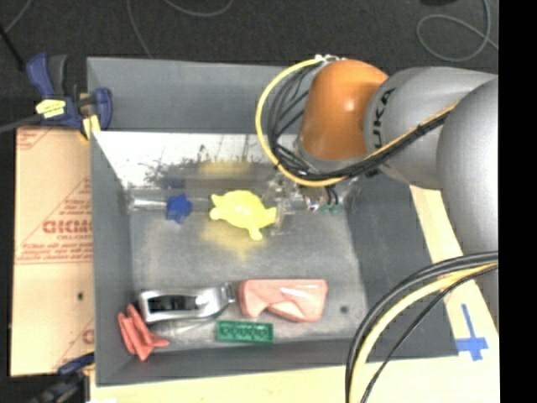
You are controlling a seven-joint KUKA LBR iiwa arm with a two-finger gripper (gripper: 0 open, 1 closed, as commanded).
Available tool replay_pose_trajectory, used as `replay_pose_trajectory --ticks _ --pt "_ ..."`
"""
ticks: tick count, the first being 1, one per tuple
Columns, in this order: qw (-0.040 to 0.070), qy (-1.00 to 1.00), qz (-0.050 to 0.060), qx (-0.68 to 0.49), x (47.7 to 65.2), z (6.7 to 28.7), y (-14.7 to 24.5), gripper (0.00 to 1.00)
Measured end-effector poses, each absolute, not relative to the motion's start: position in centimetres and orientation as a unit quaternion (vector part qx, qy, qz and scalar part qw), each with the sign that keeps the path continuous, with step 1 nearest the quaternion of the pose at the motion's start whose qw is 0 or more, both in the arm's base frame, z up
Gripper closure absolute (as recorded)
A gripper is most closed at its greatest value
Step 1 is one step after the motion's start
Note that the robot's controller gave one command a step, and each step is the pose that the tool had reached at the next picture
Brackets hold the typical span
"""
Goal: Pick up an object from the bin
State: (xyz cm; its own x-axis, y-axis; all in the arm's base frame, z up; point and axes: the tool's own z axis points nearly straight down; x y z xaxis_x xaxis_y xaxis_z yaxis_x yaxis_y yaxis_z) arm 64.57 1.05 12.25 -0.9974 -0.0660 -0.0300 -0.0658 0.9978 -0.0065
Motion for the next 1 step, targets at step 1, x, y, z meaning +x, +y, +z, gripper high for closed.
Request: replay_pose_trajectory --ticks 1 --pt "0.013 1.0 -0.002 -0.016 63.65 29.31 -2.2 1.0"
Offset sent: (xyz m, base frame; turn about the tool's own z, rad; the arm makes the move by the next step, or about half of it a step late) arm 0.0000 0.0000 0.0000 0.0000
